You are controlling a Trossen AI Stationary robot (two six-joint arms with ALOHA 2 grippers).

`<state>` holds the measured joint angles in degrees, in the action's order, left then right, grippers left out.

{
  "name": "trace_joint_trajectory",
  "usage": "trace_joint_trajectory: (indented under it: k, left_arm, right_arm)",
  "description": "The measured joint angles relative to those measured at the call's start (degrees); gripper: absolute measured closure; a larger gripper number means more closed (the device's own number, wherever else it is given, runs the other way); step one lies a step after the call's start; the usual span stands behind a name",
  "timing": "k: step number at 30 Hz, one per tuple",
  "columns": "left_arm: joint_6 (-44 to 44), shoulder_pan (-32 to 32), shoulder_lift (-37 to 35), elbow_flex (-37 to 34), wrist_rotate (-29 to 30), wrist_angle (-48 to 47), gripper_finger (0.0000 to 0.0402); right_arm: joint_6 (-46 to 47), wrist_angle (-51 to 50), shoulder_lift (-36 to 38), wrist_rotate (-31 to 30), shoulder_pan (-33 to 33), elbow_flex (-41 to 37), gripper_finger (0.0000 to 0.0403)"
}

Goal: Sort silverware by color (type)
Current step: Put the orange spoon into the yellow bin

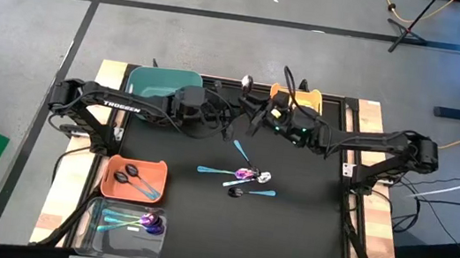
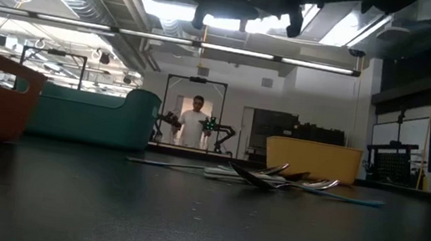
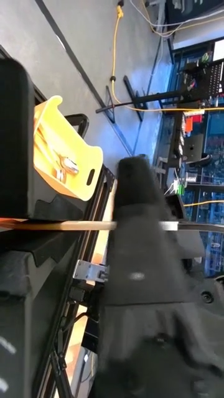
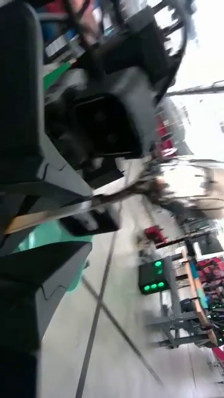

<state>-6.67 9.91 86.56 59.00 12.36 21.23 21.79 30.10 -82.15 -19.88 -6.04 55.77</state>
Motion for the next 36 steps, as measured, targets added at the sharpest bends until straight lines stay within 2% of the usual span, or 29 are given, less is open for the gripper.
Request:
trace_joint_trajectory:
  k: [6,16,23,29,36]
  left_arm:
    - [-0.1,0.2,0.0,0.0,0.6,0.0,0.0401]
    - [1.3,2.0,0.0,0.0,0.1,3.7,0.0401]
    - [5.8,2.9,0.0,0.5,0.1,7.9,0.0401]
    - [9.7,4.2,2.3,6.0,-2.3,7.6,0.0401]
    - [14.1,6.3,9.5,17.3,-6.6,2.3,0.0401]
  right_arm:
    - [-1.4,-8.9,3.7,0.0,0.0,0.0,0.0296]
    - [-2.8,-36.0,18.0,0.0,0.0,0.0,0.0297]
    - [-2.8,-47.9,26.2,-0.1,0.0,0.0,0.0297]
    - [-2.7,-51.5,30.3,-0.5,0.0,0.0,0.0297]
    - [-2.6,-53.7,34.1,-0.6,0.0,0.0,0.0297]
